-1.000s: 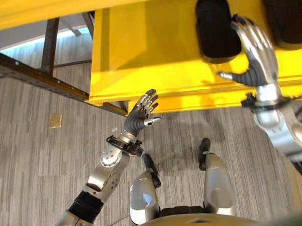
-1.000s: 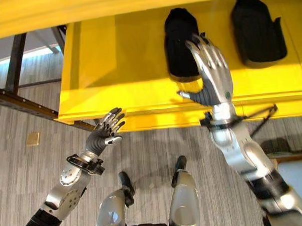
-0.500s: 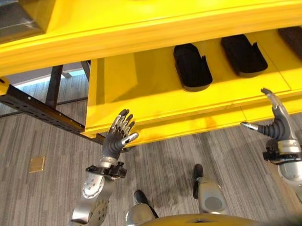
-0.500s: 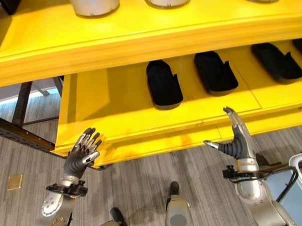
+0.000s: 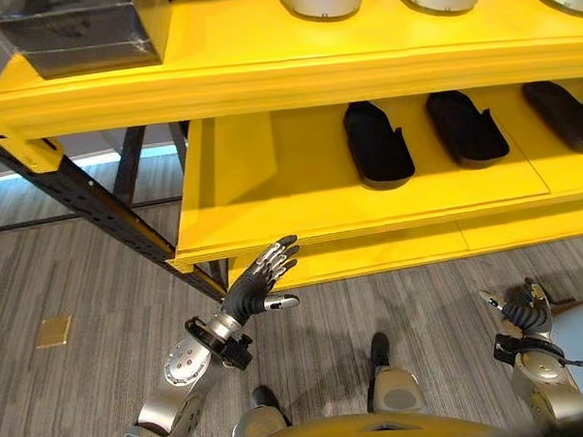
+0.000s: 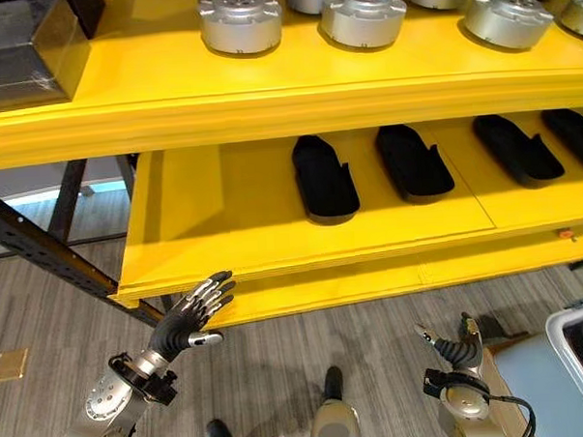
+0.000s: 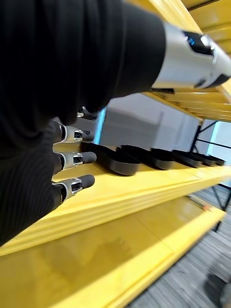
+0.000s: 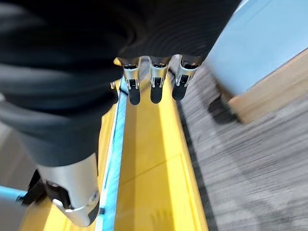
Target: Move parts from the plastic box to the shelf.
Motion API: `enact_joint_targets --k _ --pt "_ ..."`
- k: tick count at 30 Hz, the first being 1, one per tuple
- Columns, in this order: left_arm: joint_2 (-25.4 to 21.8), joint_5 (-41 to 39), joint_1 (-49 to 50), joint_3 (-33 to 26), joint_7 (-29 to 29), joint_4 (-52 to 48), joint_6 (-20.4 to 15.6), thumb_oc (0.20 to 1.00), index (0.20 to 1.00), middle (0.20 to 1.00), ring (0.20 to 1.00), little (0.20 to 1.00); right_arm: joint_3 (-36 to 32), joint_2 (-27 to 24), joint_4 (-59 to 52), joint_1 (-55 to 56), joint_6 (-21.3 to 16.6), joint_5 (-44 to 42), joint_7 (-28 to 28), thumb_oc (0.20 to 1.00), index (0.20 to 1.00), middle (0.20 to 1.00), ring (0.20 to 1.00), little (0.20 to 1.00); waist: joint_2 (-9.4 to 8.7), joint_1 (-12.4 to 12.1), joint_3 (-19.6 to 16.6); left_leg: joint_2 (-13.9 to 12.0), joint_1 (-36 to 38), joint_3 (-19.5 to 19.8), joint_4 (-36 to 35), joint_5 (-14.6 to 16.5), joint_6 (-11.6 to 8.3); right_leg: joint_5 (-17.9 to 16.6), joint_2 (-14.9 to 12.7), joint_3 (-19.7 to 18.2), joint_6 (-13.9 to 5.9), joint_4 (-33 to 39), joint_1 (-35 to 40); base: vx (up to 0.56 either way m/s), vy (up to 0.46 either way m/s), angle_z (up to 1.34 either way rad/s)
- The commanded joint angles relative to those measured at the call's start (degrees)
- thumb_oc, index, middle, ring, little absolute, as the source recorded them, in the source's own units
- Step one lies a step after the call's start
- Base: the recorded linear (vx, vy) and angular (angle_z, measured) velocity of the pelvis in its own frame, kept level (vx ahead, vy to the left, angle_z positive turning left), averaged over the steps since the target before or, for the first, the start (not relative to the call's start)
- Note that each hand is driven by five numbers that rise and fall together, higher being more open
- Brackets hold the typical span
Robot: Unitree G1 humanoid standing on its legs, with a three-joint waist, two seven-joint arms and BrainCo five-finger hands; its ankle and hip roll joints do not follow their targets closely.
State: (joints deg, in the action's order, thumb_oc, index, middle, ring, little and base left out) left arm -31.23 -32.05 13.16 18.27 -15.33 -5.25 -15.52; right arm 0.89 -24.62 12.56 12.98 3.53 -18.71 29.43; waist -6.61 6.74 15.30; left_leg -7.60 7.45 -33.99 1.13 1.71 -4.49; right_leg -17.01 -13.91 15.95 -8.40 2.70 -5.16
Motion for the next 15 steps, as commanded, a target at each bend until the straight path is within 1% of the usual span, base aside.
enact_joint_targets --k 1,2,3,4,6,8,11,14,15 --pt "-0.2 1.0 0.1 -1.8 5.1 -1.9 -4.9 1.0 1.0 1.0 1.0 1.0 -1.7 -1.7 1.6 -4.1 0.0 3.3 2.1 1.0 1.0 1.0 1.0 1.0 2.52 -1.6 2.1 0.5 -0.1 -1.1 3.4 5.4 6.11 4.9 -6.0 6.4 -4.98 -8.0 1.5 -0.09 0.006 -1.39" --pt "-0.3 0.3 0.3 -2.2 5.3 -1.5 -5.2 1.0 1.0 1.0 1.0 1.0 -1.8 -1.5 2.6 -3.9 0.7 1.9 2.6 1.0 1.0 1.0 1.0 1.0 2.74 -1.6 1.9 0.0 -0.7 -0.7 3.9 5.2 6.42 6.9 -5.7 5.5 -3.96 -11.0 1.2 -0.08 -0.053 -0.99" --pt "-0.4 0.0 0.4 -2.5 5.3 -1.0 -5.5 1.0 1.0 1.0 1.0 1.0 -1.9 -1.4 3.4 -3.8 1.4 1.1 3.1 1.0 1.0 1.0 1.0 1.0 2.93 -1.7 1.7 -0.4 -1.2 -0.4 4.3 5.0 6.58 8.6 -5.3 5.0 -3.1 -13.1 1.0 -0.04 -0.126 0.0" --pt "-0.3 -0.1 0.8 -2.9 5.4 -0.4 -6.2 1.0 1.0 1.0 1.0 1.0 -2.0 -1.1 4.7 -3.6 1.4 1.4 3.2 1.0 1.0 1.0 1.0 1.0 3.34 -2.4 1.5 -1.3 -1.6 -0.4 4.5 4.6 6.76 11.1 -5.2 6.0 -1.64 -16.1 1.7 -0.04 -0.147 0.05" --pt "-0.2 -0.4 1.1 -3.2 5.9 0.0 -7.0 1.0 1.0 1.0 1.0 1.0 -1.8 -1.6 6.2 -4.2 1.8 1.9 3.4 1.0 1.0 1.0 1.0 1.0 3.74 -3.5 1.3 -2.5 -1.9 -0.6 4.7 3.8 6.42 14.4 -4.9 7.7 0.05 -17.8 2.9 -0.02 -0.196 -0.11" --pt "0.1 -1.3 1.0 -3.4 6.3 0.6 -7.6 1.0 1.0 1.0 1.0 1.0 -1.3 -1.8 8.3 -4.8 2.8 1.3 3.7 1.0 1.0 1.0 1.0 1.0 3.22 -4.0 1.4 -3.8 -2.2 -1.1 4.9 2.9 5.23 15.1 -3.6 8.6 0.26 -15.3 4.9 0.05 -0.351 -0.39" --pt "0.6 -1.6 0.5 -3.9 5.2 1.1 -7.1 1.0 1.0 1.0 1.0 1.0 -1.0 -1.9 10.2 -5.7 3.7 1.7 5.8 1.0 1.0 1.0 1.0 1.0 2.56 -4.5 1.4 -5.7 -1.8 -2.6 4.4 0.9 3.0 15.5 -1.5 10.7 -0.5 -10.9 7.4 0.06 -0.363 -0.82" --pt "1.3 -2.1 -0.1 -3.7 3.7 0.6 -5.6 1.0 1.0 1.0 1.0 1.0 -2.6 -3.1 11.1 -5.6 5.0 0.8 7.3 1.0 1.0 1.0 1.0 1.0 2.29 -3.9 1.1 -6.4 -1.6 -3.4 3.2 -0.6 1.61 15.8 0.3 10.6 -0.76 -8.5 7.8 0.04 -0.304 -0.73" --pt "1.5 -2.4 -0.2 -3.6 3.3 0.5 -5.2 1.0 1.0 1.0 1.0 1.0 -3.2 -3.4 11.3 -5.2 4.9 1.1 8.0 1.0 1.0 1.0 1.0 1.0 2.26 -3.5 1.0 -6.6 -1.6 -3.7 3.0 -1.0 1.25 15.9 0.7 10.6 -0.61 -8.2 7.7 0.04 -0.242 -0.38"
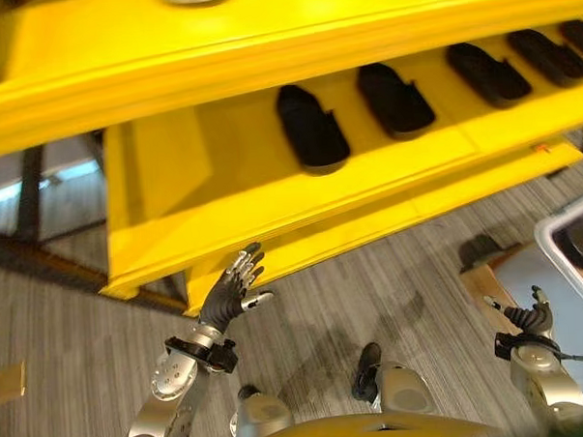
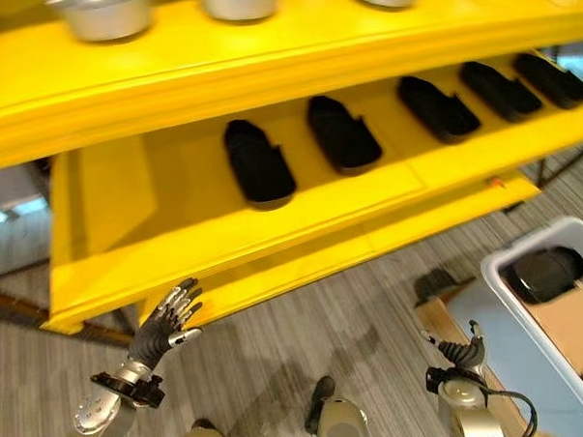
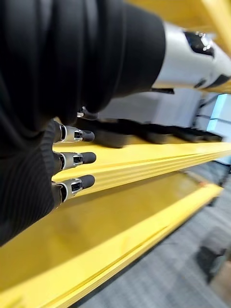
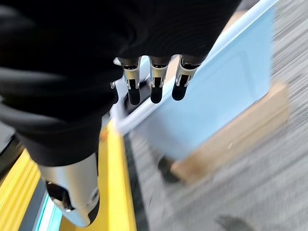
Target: Move parts from the plastic box to the shelf.
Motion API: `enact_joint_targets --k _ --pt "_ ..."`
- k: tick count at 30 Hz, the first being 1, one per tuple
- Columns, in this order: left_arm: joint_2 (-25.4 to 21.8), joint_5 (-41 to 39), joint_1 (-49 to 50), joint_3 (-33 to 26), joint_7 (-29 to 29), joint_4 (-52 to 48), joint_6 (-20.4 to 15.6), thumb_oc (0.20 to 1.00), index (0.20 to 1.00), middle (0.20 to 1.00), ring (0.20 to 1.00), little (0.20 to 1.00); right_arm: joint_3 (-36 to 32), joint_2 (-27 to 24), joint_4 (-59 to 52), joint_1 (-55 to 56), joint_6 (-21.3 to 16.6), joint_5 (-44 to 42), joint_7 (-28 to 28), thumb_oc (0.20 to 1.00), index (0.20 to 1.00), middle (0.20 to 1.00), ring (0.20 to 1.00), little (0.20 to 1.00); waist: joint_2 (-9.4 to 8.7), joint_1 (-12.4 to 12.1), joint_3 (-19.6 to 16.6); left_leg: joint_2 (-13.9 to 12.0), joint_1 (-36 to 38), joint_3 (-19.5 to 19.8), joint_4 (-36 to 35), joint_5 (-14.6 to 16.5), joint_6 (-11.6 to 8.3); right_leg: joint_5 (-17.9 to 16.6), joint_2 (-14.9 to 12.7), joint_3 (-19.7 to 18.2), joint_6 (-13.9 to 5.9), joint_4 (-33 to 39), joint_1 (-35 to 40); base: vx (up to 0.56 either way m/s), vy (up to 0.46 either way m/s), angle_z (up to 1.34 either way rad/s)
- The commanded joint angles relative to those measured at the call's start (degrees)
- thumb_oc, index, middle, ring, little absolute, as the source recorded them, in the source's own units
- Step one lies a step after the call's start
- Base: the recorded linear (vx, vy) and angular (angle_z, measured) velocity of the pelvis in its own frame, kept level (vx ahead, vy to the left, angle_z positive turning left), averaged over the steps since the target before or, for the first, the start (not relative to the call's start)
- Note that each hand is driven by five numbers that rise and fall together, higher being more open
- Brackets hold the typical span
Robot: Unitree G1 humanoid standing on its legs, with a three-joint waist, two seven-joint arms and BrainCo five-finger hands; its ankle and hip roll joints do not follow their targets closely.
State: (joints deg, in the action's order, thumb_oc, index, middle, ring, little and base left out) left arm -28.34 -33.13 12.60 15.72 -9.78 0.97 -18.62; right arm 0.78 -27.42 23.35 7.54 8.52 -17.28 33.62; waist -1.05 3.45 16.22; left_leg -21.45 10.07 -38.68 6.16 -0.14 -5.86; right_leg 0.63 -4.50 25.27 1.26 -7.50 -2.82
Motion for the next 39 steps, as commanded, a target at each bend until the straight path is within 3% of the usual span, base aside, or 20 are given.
enact_joint_targets --k 1,7,9,11,17,19,22,25,27,28,29,31,32,35,36,37,39 --pt "-1.3 -1.4 0.2 -1.1 -2.6 -5.9 -1.7 1.0 1.0 1.0 1.0 1.0 -3.6 -0.9 0.6 0.5 -0.5 0.1 4.4 1.0 1.0 1.0 1.0 1.0 -3.31 0.0 0.1 7.1 -4.2 0.8 -2.1 0.7 2.43 -1.7 -8.5 1.2 -10.1 2.2 5.3 0.05 -0.227 -0.27" --pt "-1.4 -1.8 -0.3 -0.5 -4.0 -7.3 1.0 1.0 1.0 1.0 1.0 1.0 -7.6 -3.4 0.9 1.2 -4.0 2.8 11.9 1.0 1.0 1.0 1.0 1.0 -2.88 2.6 0.4 4.6 -4.7 -1.4 -1.7 -0.9 1.09 -0.4 -6.9 1.3 -7.87 1.7 3.9 0.03 -0.229 -0.29" --pt "-1.8 -2.0 -1.0 0.2 -3.7 -7.6 0.7 1.0 1.0 1.0 1.0 1.0 -8.8 -4.7 1.2 0.3 -6.1 5.9 14.0 1.0 1.0 1.0 1.0 1.0 -2.49 3.5 0.6 3.5 -4.6 -2.3 -1.2 -0.9 0.85 0.2 -6.6 1.3 -7.16 1.0 3.1 0.01 -0.209 -0.3" --pt "-2.1 -1.7 -1.8 1.1 -3.6 -7.7 0.5 1.0 1.0 1.0 1.0 1.0 -9.6 -5.8 1.3 -0.8 -6.0 5.4 14.5 1.0 1.0 1.0 1.0 1.0 -2.11 4.2 0.8 2.6 -4.6 -2.8 -0.7 -1.1 0.52 0.7 -6.4 1.1 -6.55 0.4 2.3 0.0 -0.168 -0.31" --pt "-1.6 0.2 -9.5 6.2 -0.5 -7.7 -4.2 1.0 1.0 1.0 1.0 1.0 -8.8 -9.1 2.2 -5.6 -12.5 11.3 13.7 1.0 1.0 1.0 1.0 1.0 -0.35 7.3 1.6 -1.1 -4.7 -3.8 1.5 -3.0 -0.99 3.9 -5.1 -1.4 -3.75 -4.0 -1.5 0.02 -0.229 -0.37" --pt "-1.5 2.6 -13.4 8.1 3.0 -8.0 -7.3 1.0 1.0 1.0 1.0 1.0 -7.1 -10.3 0.5 -6.8 -14.6 12.2 11.2 1.0 1.0 1.0 1.0 1.0 0.4 8.8 1.3 -1.8 -3.9 -3.4 1.3 -4.1 -1.75 5.5 -4.0 -3.3 -2.63 -6.2 -3.3 0.08 -0.24 -0.71" --pt "-0.9 3.1 -17.6 8.9 6.7 -8.5 -8.2 1.0 1.0 1.0 1.0 1.0 -2.2 -10.1 -1.6 -9.9 -17.2 13.9 8.5 1.0 1.0 1.0 1.0 1.0 1.21 9.8 0.3 -2.3 -3.0 -1.4 1.7 -5.5 -2.66 7.5 -2.2 -6.0 -1.03 -7.8 -4.8 0.12 -0.224 -0.47" --pt "-0.2 2.3 -19.8 8.5 9.3 -7.2 -8.9 1.0 1.0 1.0 1.0 1.0 1.9 -9.4 -4.0 -12.0 -18.4 15.6 6.9 1.0 1.0 1.0 1.0 1.0 1.3 9.9 -0.9 -1.2 -3.2 2.8 2.8 -6.2 -3.21 7.6 -0.6 -8.0 -0.53 -6.9 -5.2 0.1 -0.122 -0.72" --pt "0.4 2.7 -20.5 7.7 9.9 -5.8 -9.1 1.0 1.0 1.0 1.0 1.0 4.2 -8.5 -5.0 -12.7 -18.7 15.0 6.3 1.0 1.0 1.0 1.0 1.0 1.58 9.1 -1.2 0.7 -5.1 8.4 4.2 -6.0 -2.87 7.2 0.6 -10.3 -0.44 -6.1 -5.0 0.12 -0.071 -0.6" --pt "1.1 2.4 -20.6 6.4 10.5 -5.0 -8.7 1.0 1.0 1.0 1.0 1.0 5.8 -7.5 -6.4 -12.6 -19.2 14.8 5.3 1.0 1.0 1.0 1.0 1.0 1.54 8.1 -1.3 4.4 -7.7 14.8 7.3 -4.0 -1.4 6.5 1.5 -13.6 -0.41 -4.7 -4.4 0.17 -0.059 -0.6" --pt "1.6 2.0 -20.4 5.6 10.6 -4.7 -8.1 1.0 1.0 1.0 1.0 1.0 6.4 -6.8 -7.3 -12.2 -19.5 14.4 4.6 1.0 1.0 1.0 1.0 1.0 1.6 7.7 -1.3 7.2 -9.3 17.7 8.7 -1.8 -0.08 6.0 1.8 -15.4 -0.68 -3.8 -3.9 0.1 -0.066 -1.04" --pt "2.1 1.4 -19.9 3.7 8.8 -3.9 -6.2 1.0 1.0 1.0 1.0 1.0 7.3 -5.0 -10.5 -10.3 -17.5 14.1 4.1 1.0 1.0 1.0 1.0 1.0 1.4 7.3 -1.3 12.1 -12.1 18.5 8.3 0.6 2.76 3.5 2.1 -17.5 -1.28 -0.5 -2.8 0.09 -0.02 -1.6" --pt "2.4 1.3 -19.1 3.1 7.3 -3.8 -5.2 1.0 1.0 1.0 1.0 1.0 7.5 -4.0 -11.9 -8.9 -16.5 11.5 5.6 1.0 1.0 1.0 1.0 1.0 1.48 7.4 -1.5 13.5 -12.8 17.0 6.1 0.9 3.16 2.7 2.0 -17.5 -1.99 1.5 -1.3 0.17 0.04 -1.04" --pt "2.4 2.3 -17.5 3.6 5.4 -3.6 -3.7 1.0 1.0 1.0 1.0 1.0 7.6 -1.8 -12.5 -7.6 -16.7 8.8 8.4 1.0 1.0 1.0 1.0 1.0 1.68 6.4 -1.3 14.1 -16.9 16.0 2.5 -2.7 2.56 1.9 1.6 -17.2 -2.52 4.2 2.7 0.17 0.067 -0.37" --pt "2.6 2.5 -16.9 3.9 5.6 -3.5 -3.5 1.0 1.0 1.0 1.0 1.0 8.1 -1.2 -12.0 -7.9 -16.4 7.7 7.9 1.0 1.0 1.0 1.0 1.0 1.73 5.4 -1.1 14.4 -18.7 18.3 2.2 -4.3 2.25 2.0 1.7 -17.9 -2.34 4.2 3.8 0.22 0.159 -0.41" --pt "2.5 2.8 -16.2 3.8 6.0 -3.4 -3.4 1.0 1.0 1.0 1.0 1.0 8.9 -0.2 -10.9 -9.1 -16.2 7.9 7.3 1.0 1.0 1.0 1.0 1.0 1.79 4.0 -0.8 15.2 -19.1 21.0 1.7 -4.0 2.61 2.6 1.7 -18.6 -2.17 3.9 5.0 0.21 0.189 -0.58" --pt "2.6 2.0 -15.3 3.8 5.3 -2.7 -4.0 1.0 1.0 1.0 1.0 1.0 10.1 0.7 -10.2 -10.6 -15.2 7.9 7.3 1.0 1.0 1.0 1.0 1.0 1.76 3.0 -1.3 16.0 -17.6 21.6 0.0 -3.0 3.19 2.7 1.4 -18.0 -2.37 4.8 6.5 0.14 0.151 -0.98"
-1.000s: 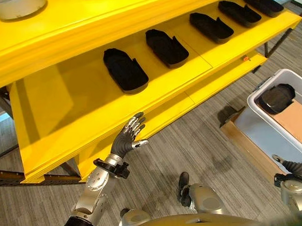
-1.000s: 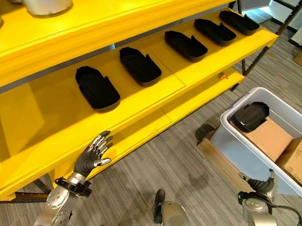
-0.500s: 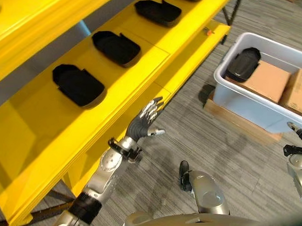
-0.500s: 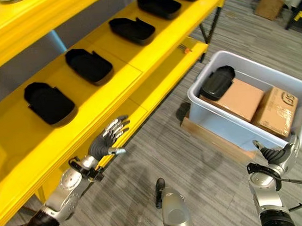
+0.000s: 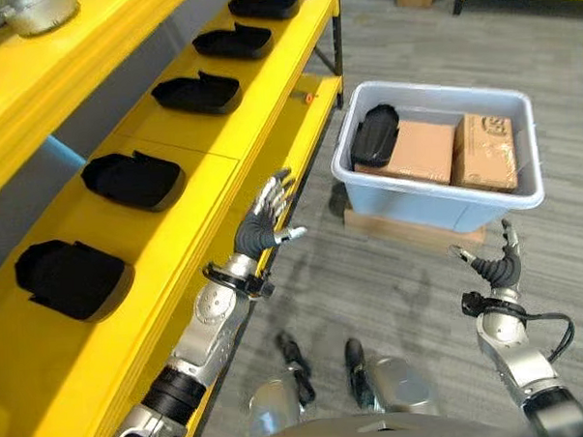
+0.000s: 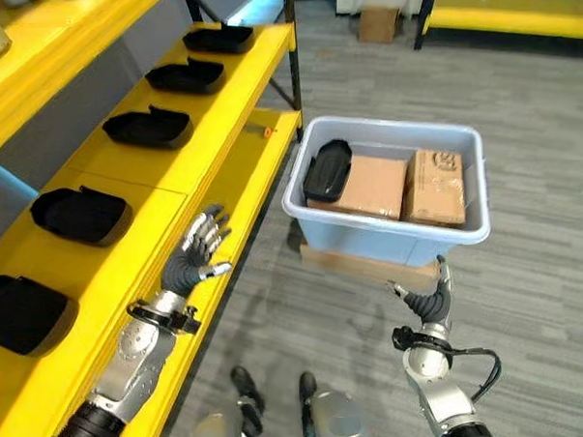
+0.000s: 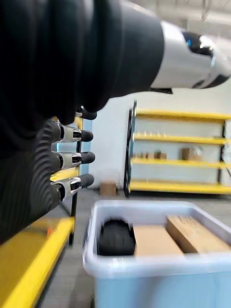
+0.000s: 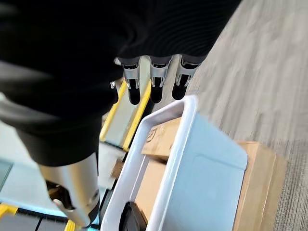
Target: Move parts from the plastic box to the shelf.
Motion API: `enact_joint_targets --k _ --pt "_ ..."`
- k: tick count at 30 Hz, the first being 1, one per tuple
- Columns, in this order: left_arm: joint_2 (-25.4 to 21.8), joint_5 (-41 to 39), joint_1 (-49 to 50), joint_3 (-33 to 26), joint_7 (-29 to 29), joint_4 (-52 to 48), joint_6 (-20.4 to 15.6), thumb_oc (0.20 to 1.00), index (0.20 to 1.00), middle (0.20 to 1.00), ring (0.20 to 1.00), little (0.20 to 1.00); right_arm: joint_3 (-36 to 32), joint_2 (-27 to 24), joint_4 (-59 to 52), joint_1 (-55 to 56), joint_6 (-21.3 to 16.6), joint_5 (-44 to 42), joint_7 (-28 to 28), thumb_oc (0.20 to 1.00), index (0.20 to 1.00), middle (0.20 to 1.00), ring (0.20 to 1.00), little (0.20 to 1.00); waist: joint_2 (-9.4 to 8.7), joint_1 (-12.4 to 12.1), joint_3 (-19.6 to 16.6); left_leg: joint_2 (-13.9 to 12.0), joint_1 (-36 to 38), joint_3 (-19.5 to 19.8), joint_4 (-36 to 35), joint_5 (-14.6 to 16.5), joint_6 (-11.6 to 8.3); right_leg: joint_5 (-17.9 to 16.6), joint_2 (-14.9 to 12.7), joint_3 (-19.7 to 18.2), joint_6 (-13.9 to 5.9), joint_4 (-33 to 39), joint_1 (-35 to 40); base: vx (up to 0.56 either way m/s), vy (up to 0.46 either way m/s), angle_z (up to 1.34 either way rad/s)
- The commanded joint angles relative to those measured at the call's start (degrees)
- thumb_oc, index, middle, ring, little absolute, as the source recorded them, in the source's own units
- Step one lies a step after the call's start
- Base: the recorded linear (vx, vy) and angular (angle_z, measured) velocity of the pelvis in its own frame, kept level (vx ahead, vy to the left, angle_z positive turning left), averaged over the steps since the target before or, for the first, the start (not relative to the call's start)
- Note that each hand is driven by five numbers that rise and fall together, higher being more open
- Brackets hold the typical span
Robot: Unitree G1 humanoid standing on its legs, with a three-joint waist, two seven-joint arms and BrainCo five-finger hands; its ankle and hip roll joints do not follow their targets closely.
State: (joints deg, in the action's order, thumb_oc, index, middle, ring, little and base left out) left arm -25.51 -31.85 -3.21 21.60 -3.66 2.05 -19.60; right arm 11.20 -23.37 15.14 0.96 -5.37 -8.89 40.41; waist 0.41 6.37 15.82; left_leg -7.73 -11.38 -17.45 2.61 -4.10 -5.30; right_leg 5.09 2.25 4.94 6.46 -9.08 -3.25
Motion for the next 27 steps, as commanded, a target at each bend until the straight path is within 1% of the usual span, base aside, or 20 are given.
enact_joint_targets --k 1,2,3,5,6,7,10,11,13,15,16,17,18,19,21,22,24,25,26,27 --pt "-0.2 0.7 0.9 -2.2 -1.1 -3.6 -3.0 1.0 1.0 1.0 1.0 1.0 0.0 -3.1 -2.1 -4.3 -0.7 -0.5 0.6 1.0 1.0 1.0 1.0 1.0 0.36 -0.3 -1.1 2.6 5.0 0.7 2.4 1.1 2.86 -1.6 -5.3 2.5 -7.66 6.4 7.3 0.1 0.111 -0.94" --pt "-0.2 0.9 1.3 -2.2 -1.7 -3.2 -3.2 1.0 1.0 1.0 1.0 1.0 0.3 -2.9 -2.0 -4.6 -0.2 -0.6 0.8 1.0 1.0 1.0 1.0 1.0 0.34 -0.5 -1.4 2.8 6.0 0.9 1.8 1.4 3.04 -1.6 -5.4 2.7 -7.74 6.4 7.6 0.15 0.147 -0.38" --pt "-0.2 0.7 2.1 -2.3 -3.3 -1.7 -4.1 1.0 1.0 1.0 1.0 1.0 0.4 -2.5 -1.7 -4.7 0.3 -1.8 0.2 1.0 1.0 1.0 1.0 1.0 0.26 -0.8 -2.2 3.8 8.6 1.3 -0.5 1.9 3.52 -1.9 -5.2 3.0 -8.15 7.2 8.2 0.13 0.13 -0.13" --pt "-0.2 2.8 2.7 -2.4 -3.2 -1.2 -4.1 1.0 1.0 1.0 1.0 1.0 0.6 -1.9 -1.5 -4.8 0.7 -3.8 -0.9 1.0 1.0 1.0 1.0 1.0 0.32 -1.1 -3.1 4.4 10.4 1.3 -2.3 2.2 3.87 -2.2 -5.0 3.5 -8.37 7.5 8.0 0.09 0.108 0.06" --pt "-0.5 4.0 2.8 -2.2 -3.0 -0.9 -5.0 1.0 1.0 1.0 1.0 1.0 0.6 -1.2 -1.2 -4.8 1.4 -6.0 -1.5 1.0 1.0 1.0 1.0 1.0 0.31 -1.2 -3.5 4.8 11.4 1.3 -2.9 2.6 4.15 -2.1 -4.8 3.8 -8.42 7.2 7.8 0.06 0.092 0.05" --pt "-0.4 3.4 3.1 -2.4 -3.4 -1.0 -5.2 1.0 1.0 1.0 1.0 1.0 0.6 -0.8 -0.8 -5.0 1.5 -6.2 -1.7 1.0 1.0 1.0 1.0 1.0 0.3 -1.4 -3.9 5.0 11.9 1.3 -3.2 2.9 4.3 -2.1 -4.7 4.1 -8.41 7.1 7.7 0.05 0.087 0.01" --pt "-0.3 3.4 4.0 -2.4 -3.3 -2.0 -4.2 1.0 1.0 1.0 1.0 1.0 1.1 1.1 0.4 -6.4 0.7 -7.8 -2.7 1.0 1.0 1.0 1.0 1.0 0.06 -2.5 -4.9 5.7 13.9 0.7 -4.0 4.0 5.04 -1.7 -4.5 5.8 -8.57 6.5 7.5 0.02 0.155 -0.02" --pt "-0.4 4.6 3.9 -1.5 -2.2 -1.7 -3.6 1.0 1.0 1.0 1.0 1.0 2.3 1.7 0.5 -8.1 0.7 -7.5 -3.8 1.0 1.0 1.0 1.0 1.0 -0.24 -3.1 -5.1 5.9 15.2 0.0 -4.0 5.0 5.33 -0.6 -4.5 7.3 -8.49 5.1 7.5 -0.05 0.141 -0.06" --pt "-0.1 4.4 3.8 -0.9 -2.3 -1.5 -3.5 1.0 1.0 1.0 1.0 1.0 3.1 2.0 0.7 -9.1 1.2 -7.9 -3.3 1.0 1.0 1.0 1.0 1.0 -0.36 -3.5 -5.2 5.9 15.5 -0.5 -3.8 5.3 5.53 0.0 -4.5 8.1 -8.34 4.3 7.5 -0.08 0.164 -0.09" --pt "-0.2 6.8 3.3 0.0 -1.3 -1.2 -3.5 1.0 1.0 1.0 1.0 1.0 3.2 1.8 1.6 -10.8 2.0 -9.1 -3.5 1.0 1.0 1.0 1.0 1.0 -0.62 -4.0 -5.3 5.8 16.2 -1.6 -3.8 5.8 5.82 0.8 -4.3 10.0 -8.19 2.9 7.6 -0.1 0.197 -0.08" --pt "0.0 6.8 0.5 1.9 0.9 0.2 -2.5 1.0 1.0 1.0 1.0 1.0 3.0 1.9 3.5 -14.7 3.8 -11.7 -3.9 1.0 1.0 1.0 1.0 1.0 -0.71 -4.6 -4.6 5.1 17.6 -2.9 -3.7 6.3 6.89 0.3 -6.0 13.0 -9.8 -8.3 4.2 -0.11 0.202 -0.26" --pt "0.0 6.6 -0.6 2.4 1.3 0.6 -2.0 1.0 1.0 1.0 1.0 1.0 2.8 2.2 4.5 -16.0 4.0 -12.0 -3.7 1.0 1.0 1.0 1.0 1.0 -0.69 -4.8 -4.3 4.9 18.1 -3.0 -3.7 6.6 7.37 -0.4 -7.0 13.3 -10.6 -12.7 2.6 -0.09 0.145 -0.47" --pt "0.3 6.8 -2.7 3.9 1.8 1.9 -0.8 1.0 1.0 1.0 1.0 1.0 2.3 2.8 7.1 -19.1 3.7 -12.2 -3.2 1.0 1.0 1.0 1.0 1.0 -0.99 -5.3 -3.6 4.7 19.2 -2.7 -3.5 7.1 8.09 -3.0 -10.4 13.2 -12.5 -18.0 -0.2 -0.02 0.013 -0.47" --pt "0.3 6.8 -2.7 4.0 1.8 1.9 -0.7 1.0 1.0 1.0 1.0 1.0 2.3 2.8 7.3 -19.3 3.7 -12.3 -3.2 1.0 1.0 1.0 1.0 1.0 -1.01 -5.4 -3.5 4.7 19.2 -2.8 -3.5 7.1 8.1 -3.1 -10.6 13.2 -12.56 -18.2 -0.3 0.01 -0.053 -0.38" --pt "-0.1 5.9 -3.3 4.9 2.4 2.1 0.0 1.0 1.0 1.0 1.0 1.0 2.3 3.8 10.1 -21.9 4.0 -13.7 -2.2 1.0 1.0 1.0 1.0 1.0 -1.14 -6.8 -3.3 4.2 20.1 -3.0 -3.2 7.5 7.68 -6.9 -16.1 14.3 -13.45 -12.6 0.9 0.03 -0.185 0.05" --pt "-0.2 5.9 -3.6 5.5 2.5 2.1 0.4 1.0 1.0 1.0 1.0 1.0 2.3 4.3 11.2 -22.8 4.0 -13.8 -1.4 1.0 1.0 1.0 1.0 1.0 -1.28 -7.1 -3.4 4.0 20.3 -2.7 -3.2 7.6 7.4 -9.5 -17.9 13.6 -14.27 -8.0 1.4 0.04 -0.318 0.14" --pt "-0.5 6.3 -3.9 6.5 2.4 2.2 0.8 1.0 1.0 1.0 1.0 1.0 2.1 5.0 12.0 -23.5 4.1 -13.5 -0.6 1.0 1.0 1.0 1.0 1.0 -1.67 -7.1 -3.5 3.4 20.5 -2.0 -3.3 8.1 6.79 -15.3 -20.5 11.3 -16.24 0.2 1.5 0.06 -0.343 0.07" --pt "-0.6 6.4 -3.9 6.9 2.5 2.3 0.7 1.0 1.0 1.0 1.0 1.0 2.1 5.3 12.4 -23.7 4.2 -13.3 -0.7 1.0 1.0 1.0 1.0 1.0 -1.75 -7.1 -3.6 3.3 20.6 -1.9 -3.4 8.3 6.62 -16.9 -21.2 10.6 -16.82 2.1 1.4 0.11 -0.42 0.12" --pt "-1.1 6.3 -3.9 7.6 1.8 2.4 0.5 1.0 1.0 1.0 1.0 1.0 1.6 5.9 12.9 -24.2 5.1 -12.3 -1.3 1.0 1.0 1.0 1.0 1.0 -2.1 -7.1 -3.6 2.7 21.1 -1.8 -3.6 9.0 6.18 -21.1 -23.2 8.8 -18.2 5.7 0.1 0.13 -0.455 0.07" --pt "-1.4 6.2 -3.5 7.8 -0.7 2.5 -0.1 1.0 1.0 1.0 1.0 1.0 1.6 5.9 12.9 -24.1 6.0 -12.0 -2.2 1.0 1.0 1.0 1.0 1.0 -2.07 -7.2 -3.6 1.5 21.4 -2.6 -3.6 9.0 5.43 -19.7 -23.3 9.2 -18.64 7.8 0.3 0.16 -0.518 -0.08"
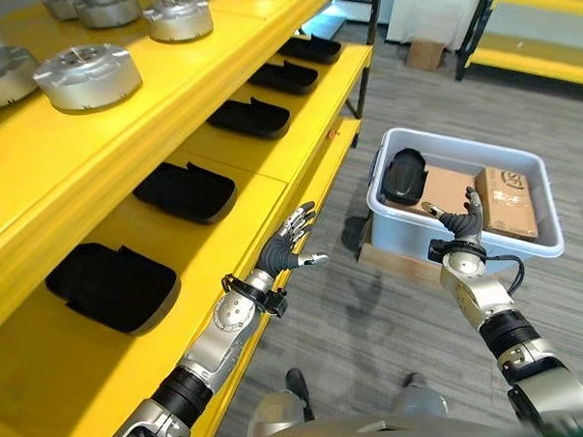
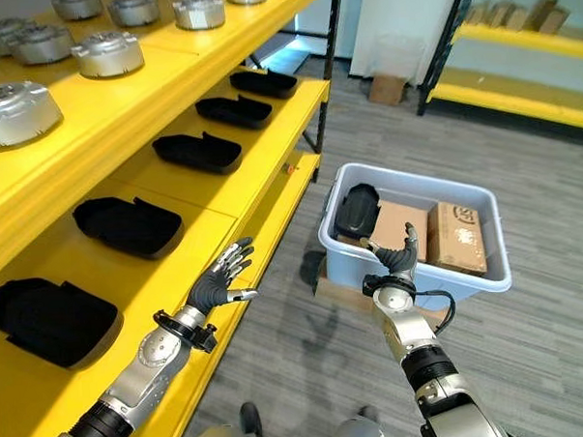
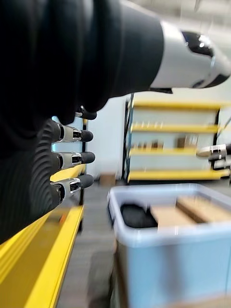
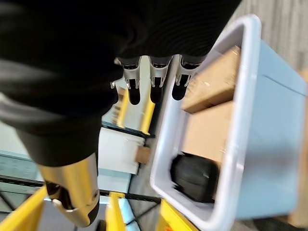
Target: Move parts from the plastic box to the shelf.
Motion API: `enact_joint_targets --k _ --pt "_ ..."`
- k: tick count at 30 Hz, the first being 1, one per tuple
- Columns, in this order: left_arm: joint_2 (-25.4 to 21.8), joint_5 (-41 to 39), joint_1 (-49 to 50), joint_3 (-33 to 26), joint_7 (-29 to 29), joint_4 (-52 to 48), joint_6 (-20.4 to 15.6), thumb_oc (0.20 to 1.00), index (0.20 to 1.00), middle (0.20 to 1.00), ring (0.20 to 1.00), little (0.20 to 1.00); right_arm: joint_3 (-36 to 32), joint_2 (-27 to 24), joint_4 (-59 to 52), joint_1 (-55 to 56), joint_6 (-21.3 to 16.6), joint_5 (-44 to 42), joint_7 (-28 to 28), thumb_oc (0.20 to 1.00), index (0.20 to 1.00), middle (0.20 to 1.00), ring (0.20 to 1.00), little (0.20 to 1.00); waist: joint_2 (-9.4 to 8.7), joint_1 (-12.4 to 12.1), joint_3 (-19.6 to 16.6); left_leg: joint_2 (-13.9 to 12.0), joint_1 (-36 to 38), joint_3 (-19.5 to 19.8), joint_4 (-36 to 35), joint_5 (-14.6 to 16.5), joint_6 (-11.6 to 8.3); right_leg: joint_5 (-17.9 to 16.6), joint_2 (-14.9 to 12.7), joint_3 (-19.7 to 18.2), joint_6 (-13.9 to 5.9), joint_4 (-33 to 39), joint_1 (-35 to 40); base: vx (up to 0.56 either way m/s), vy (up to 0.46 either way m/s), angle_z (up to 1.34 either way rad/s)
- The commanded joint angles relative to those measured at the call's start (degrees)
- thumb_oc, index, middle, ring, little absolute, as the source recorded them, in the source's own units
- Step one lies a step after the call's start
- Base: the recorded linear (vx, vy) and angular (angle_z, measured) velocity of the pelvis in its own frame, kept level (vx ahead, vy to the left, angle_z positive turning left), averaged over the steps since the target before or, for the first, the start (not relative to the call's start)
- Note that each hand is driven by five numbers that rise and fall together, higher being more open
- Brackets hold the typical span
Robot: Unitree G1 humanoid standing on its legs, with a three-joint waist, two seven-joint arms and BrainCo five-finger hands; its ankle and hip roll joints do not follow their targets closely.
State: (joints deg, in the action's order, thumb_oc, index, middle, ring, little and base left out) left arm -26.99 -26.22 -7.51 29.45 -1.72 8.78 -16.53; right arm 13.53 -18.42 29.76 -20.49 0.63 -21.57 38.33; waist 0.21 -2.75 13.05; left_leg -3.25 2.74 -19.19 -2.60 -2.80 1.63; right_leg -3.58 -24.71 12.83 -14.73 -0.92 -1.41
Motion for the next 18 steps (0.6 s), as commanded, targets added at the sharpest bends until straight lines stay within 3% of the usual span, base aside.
enact_joint_targets --k 1,3,4,5,11,18 --pt "0.1 1.4 1.8 0.1 -3.7 -4.7 -4.0 1.0 1.0 1.0 1.0 1.0 -0.7 0.3 -2.3 -2.7 1.2 1.2 -1.0 1.0 1.0 1.0 1.0 1.0 -1.74 1.9 -1.0 -4.3 7.2 -1.5 1.8 7.2 -2.33 -10.0 4.2 2.7 2.55 1.0 -0.2 0.16 -0.501 0.01" --pt "0.7 -1.2 2.7 -0.4 -3.4 -5.5 -3.6 1.0 1.0 1.0 1.0 1.0 0.1 -3.1 -5.2 -0.3 2.8 6.1 -3.0 1.0 1.0 1.0 1.0 1.0 -1.52 3.4 -1.7 -6.9 6.1 -2.0 2.0 5.0 -4.44 -5.4 7.2 2.9 3.66 1.4 1.9 0.14 -0.473 0.44" --pt "0.8 -1.0 2.7 -0.4 -3.5 -5.3 -3.7 1.0 1.0 1.0 1.0 1.0 0.2 -3.4 -5.5 0.0 3.1 6.5 -3.3 1.0 1.0 1.0 1.0 1.0 -1.54 3.6 -1.8 -7.1 6.1 -2.0 2.0 4.8 -4.58 -5.0 7.5 2.8 3.76 1.4 2.0 0.19 -0.493 0.42" --pt "1.3 -1.3 4.2 -1.6 -5.1 -5.8 -4.0 1.0 1.0 1.0 1.0 1.0 0.3 -7.2 -6.8 2.4 2.0 10.6 -6.2 1.0 1.0 1.0 1.0 1.0 -1.4 4.7 -2.5 -9.2 5.9 -1.2 1.2 2.8 -6.15 -1.3 10.2 1.9 5.31 1.5 4.2 0.16 -0.337 0.2" --pt "0.6 -1.8 5.6 -3.5 -6.8 -5.3 -3.8 1.0 1.0 1.0 1.0 1.0 -0.2 -11.2 -8.7 3.3 1.4 14.6 -4.6 1.0 1.0 1.0 1.0 1.0 -1.24 5.9 -2.6 -11.1 5.0 -0.9 2.2 2.1 -7.05 1.6 12.5 0.9 7.88 -0.4 4.1 0.12 -0.222 -0.1" --pt "-0.1 1.7 2.6 -3.7 -3.8 -5.3 -7.8 1.0 1.0 1.0 1.0 1.0 -2.2 -14.9 -8.8 3.5 -2.3 20.3 -4.3 1.0 1.0 1.0 1.0 1.0 0.73 8.9 0.1 -13.0 2.9 -0.2 8.6 2.5 -7.06 8.5 15.1 -1.7 11.84 -11.2 -0.3 0.12 -0.188 -0.02"
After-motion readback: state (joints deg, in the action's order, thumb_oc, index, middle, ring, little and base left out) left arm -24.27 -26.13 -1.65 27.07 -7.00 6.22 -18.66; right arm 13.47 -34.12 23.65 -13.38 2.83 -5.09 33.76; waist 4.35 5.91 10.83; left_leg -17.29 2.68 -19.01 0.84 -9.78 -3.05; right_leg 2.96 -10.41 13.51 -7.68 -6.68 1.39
